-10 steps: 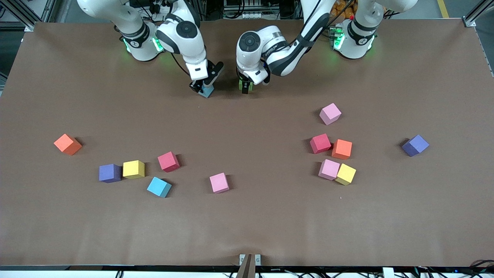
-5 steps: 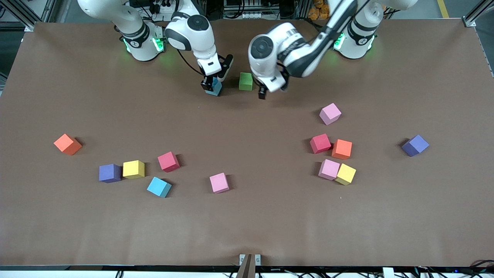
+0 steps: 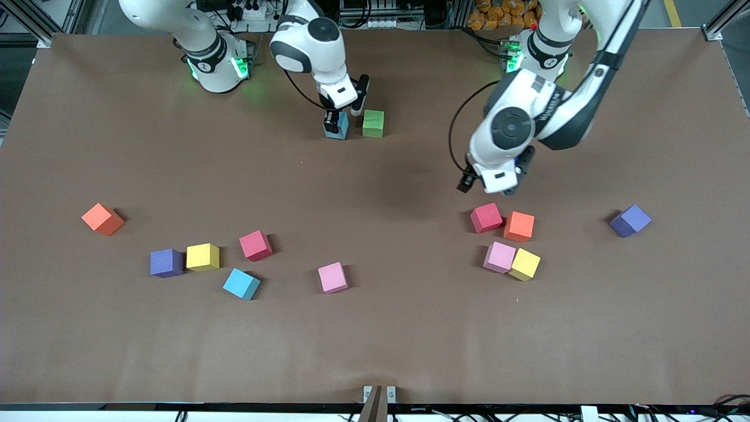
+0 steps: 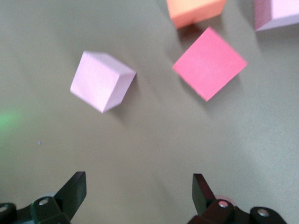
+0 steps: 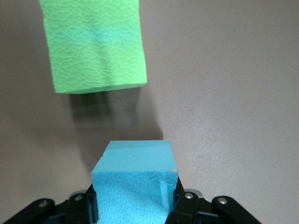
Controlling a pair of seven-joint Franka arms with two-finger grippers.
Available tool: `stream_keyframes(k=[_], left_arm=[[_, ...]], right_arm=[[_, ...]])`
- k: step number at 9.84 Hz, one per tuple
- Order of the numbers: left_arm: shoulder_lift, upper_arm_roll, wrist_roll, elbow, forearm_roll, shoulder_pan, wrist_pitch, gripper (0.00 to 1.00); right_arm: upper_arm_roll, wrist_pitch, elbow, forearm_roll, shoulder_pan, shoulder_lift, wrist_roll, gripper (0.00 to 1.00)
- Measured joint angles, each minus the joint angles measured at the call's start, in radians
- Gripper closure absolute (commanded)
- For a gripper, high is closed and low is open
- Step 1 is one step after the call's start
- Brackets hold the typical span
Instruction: Form number 2 with 11 blocks
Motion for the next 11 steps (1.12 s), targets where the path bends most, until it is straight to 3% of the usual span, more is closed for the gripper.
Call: stream_keyframes(k=[4, 7, 11], left_arm=[[-0.118, 0.097, 0.377, -0.188, 0.001, 0.088, 0.089, 0.0], [-0.126, 0.107, 0.409, -0.297, 0.001, 0.085, 0.242, 0.0], [-0.126, 0.103, 0.409, -0.38, 0.001, 0.048, 0.314, 0.0]], right_arm=[[0.001, -0.031, 0.049, 0.0, 0.03, 0.023, 0.005, 0.91], [0.001, -0.031, 0.094, 0.0, 0.044, 0.065, 0.025, 0.91], [0.001, -0.031, 0.128, 0.0, 0.053, 0.1, 0.047, 0.91]])
